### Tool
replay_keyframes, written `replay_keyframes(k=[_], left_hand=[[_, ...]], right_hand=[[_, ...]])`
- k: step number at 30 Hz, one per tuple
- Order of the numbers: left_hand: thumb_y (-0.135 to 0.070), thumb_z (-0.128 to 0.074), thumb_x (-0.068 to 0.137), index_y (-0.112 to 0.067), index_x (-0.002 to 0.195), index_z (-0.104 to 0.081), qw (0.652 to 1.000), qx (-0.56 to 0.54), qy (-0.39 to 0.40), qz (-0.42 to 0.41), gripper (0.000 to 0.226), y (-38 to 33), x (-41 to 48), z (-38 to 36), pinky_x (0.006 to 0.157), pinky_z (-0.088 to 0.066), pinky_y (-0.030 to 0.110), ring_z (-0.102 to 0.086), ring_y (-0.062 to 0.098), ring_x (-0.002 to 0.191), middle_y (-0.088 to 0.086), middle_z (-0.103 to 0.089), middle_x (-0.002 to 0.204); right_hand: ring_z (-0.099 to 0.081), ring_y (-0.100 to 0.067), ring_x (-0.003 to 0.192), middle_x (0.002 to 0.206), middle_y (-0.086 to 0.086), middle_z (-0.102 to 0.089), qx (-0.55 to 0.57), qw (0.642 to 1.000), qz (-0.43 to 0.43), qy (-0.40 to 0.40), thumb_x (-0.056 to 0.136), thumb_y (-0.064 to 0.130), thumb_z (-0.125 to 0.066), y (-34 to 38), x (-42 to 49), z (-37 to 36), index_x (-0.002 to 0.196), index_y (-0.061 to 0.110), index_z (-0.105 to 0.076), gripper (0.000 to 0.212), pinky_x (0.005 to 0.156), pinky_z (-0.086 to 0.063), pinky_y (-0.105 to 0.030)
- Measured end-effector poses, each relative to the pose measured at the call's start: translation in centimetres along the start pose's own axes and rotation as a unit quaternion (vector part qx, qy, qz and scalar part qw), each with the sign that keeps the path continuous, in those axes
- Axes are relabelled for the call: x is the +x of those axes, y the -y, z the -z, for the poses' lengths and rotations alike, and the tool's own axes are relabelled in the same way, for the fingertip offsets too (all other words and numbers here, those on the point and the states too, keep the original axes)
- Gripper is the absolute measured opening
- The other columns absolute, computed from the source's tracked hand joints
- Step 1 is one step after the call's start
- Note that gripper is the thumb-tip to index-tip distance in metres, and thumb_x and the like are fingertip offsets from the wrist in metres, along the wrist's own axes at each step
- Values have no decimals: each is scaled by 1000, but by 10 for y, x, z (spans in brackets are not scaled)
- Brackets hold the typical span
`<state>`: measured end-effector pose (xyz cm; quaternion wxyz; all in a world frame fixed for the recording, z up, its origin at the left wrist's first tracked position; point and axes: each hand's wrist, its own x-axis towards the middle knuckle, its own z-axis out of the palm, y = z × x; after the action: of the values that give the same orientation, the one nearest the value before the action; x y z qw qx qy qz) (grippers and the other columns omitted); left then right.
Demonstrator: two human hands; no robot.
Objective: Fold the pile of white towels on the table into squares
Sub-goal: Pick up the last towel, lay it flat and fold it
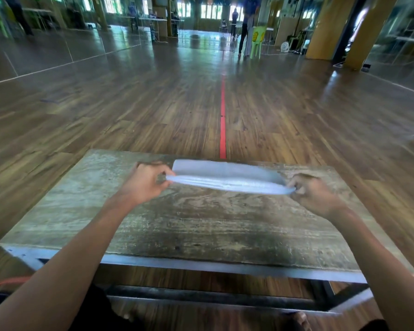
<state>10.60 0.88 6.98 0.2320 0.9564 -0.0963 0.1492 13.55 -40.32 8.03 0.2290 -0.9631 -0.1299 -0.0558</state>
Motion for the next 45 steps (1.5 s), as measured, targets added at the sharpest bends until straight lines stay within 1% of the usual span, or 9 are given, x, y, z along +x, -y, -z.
replay_keyframes(k=[2,5,10,19,23,27,33,38,45], left_hand=[[-22,-73,80,-32,95,-69,991,3,130,17,18,6,-8,-8,85,-52,36,-64,7,84,-15,-68,99],[-21,-73,80,-25,92,-71,969,28,245,0,13,5,-24,-22,86,-49,23,-62,4,94,-12,-68,97],[-23,-73,80,-18,95,-68,954,84,286,-26,17,1,-52,-40,86,-44,21,-60,9,100,-7,-67,105],[-50,-55,86,-29,113,-60,945,211,243,-66,35,-4,-96,-44,98,-28,26,-55,6,107,-14,-56,115],[-65,-31,80,-28,95,-65,965,213,145,-53,52,-19,-110,-53,93,-34,31,-59,10,95,-13,-61,100],[-51,-33,85,-23,101,-68,987,140,58,-49,48,-54,-116,-81,90,-40,35,-61,16,98,-8,-64,103],[-33,-42,96,-27,119,-60,988,118,96,-42,30,-77,-98,-107,100,-29,33,-50,16,115,-8,-57,122],[-27,-39,97,-26,105,-65,981,141,121,-58,28,-72,-91,-111,94,-35,32,-55,17,104,-7,-61,107],[-37,-48,94,-22,111,-63,985,101,116,-85,27,-63,-98,-113,93,-39,29,-53,14,111,-8,-61,114]], right_hand=[[-61,-24,87,85,1,-62,-18,993,5,116,76,2,-70,-13,-10,-18,72,36,-52,39,75,-44,-34],[-56,-19,88,88,5,-58,-36,978,-7,206,77,4,-67,-21,-26,-36,72,34,-51,34,76,-43,-30],[-53,-16,85,84,15,-49,-71,974,28,213,77,7,-66,-25,-50,-48,75,40,-44,40,75,-44,-33],[-52,-17,100,102,10,-47,-103,979,65,161,85,13,-56,-35,-87,-68,105,20,-57,21,79,-38,-29],[-50,-12,102,95,14,-49,-168,977,46,126,81,22,-54,-22,-90,-67,88,27,-54,8,78,-24,-27],[-50,-16,103,99,6,-53,-137,989,54,26,82,24,-54,19,-87,-87,93,23,-57,11,81,-26,-29],[-43,-15,120,123,7,-52,-173,976,105,82,91,31,-41,52,-79,-118,128,26,-52,39,96,-25,-30],[-46,-12,118,120,10,-55,-186,973,100,94,96,29,-42,50,-75,-120,115,27,-60,27,94,-23,-28],[-61,-19,86,90,5,-65,-158,979,127,14,90,28,-41,38,-83,-128,90,20,-63,23,79,-39,-34]])
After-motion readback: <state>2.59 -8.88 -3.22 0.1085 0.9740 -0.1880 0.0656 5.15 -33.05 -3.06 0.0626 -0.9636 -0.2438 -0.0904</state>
